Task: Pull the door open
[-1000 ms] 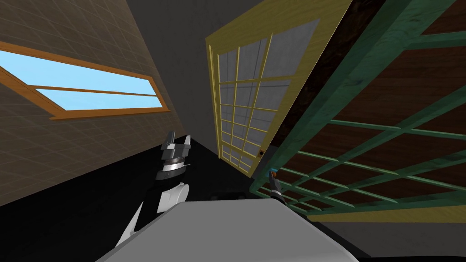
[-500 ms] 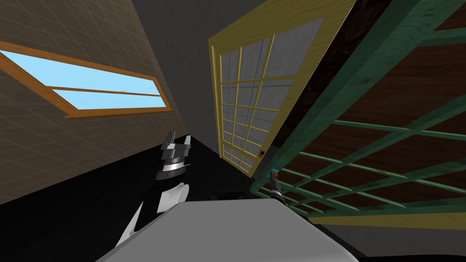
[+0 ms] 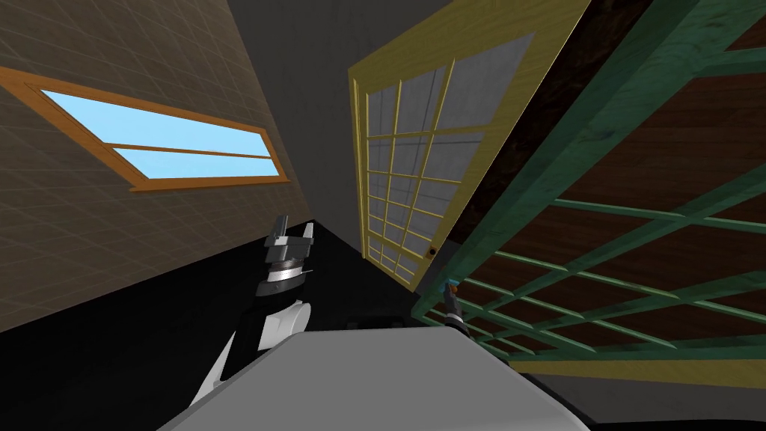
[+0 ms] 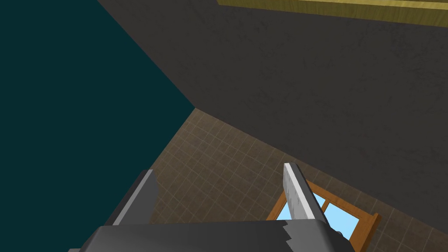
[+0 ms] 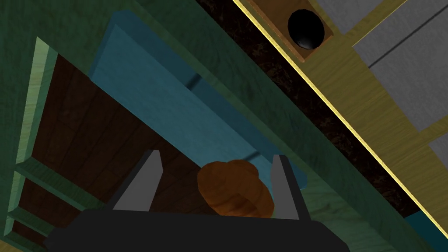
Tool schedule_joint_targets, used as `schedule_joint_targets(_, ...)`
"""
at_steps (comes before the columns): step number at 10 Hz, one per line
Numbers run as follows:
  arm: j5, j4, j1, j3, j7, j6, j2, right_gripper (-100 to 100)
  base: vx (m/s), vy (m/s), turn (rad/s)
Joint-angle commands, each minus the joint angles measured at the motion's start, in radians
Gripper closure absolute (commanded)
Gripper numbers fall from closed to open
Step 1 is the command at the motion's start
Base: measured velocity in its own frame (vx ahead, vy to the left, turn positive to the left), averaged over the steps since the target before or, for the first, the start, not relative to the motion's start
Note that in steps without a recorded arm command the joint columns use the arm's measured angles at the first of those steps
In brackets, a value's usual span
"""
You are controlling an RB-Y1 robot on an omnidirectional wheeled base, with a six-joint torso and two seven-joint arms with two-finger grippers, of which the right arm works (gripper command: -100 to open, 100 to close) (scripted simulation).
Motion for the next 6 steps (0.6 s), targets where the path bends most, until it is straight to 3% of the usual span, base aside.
schedule_joint_targets(1, -0.012, -0.005, 0.012, -0.021, -0.028, 0.002, -0.015, 100, -0.021, 0.0, 0.055)
schedule_joint_targets(6, -0.023, -0.011, 0.017, -0.014, -0.152, -0.002, -0.02, 100, -0.031, -0.008, 0.053)
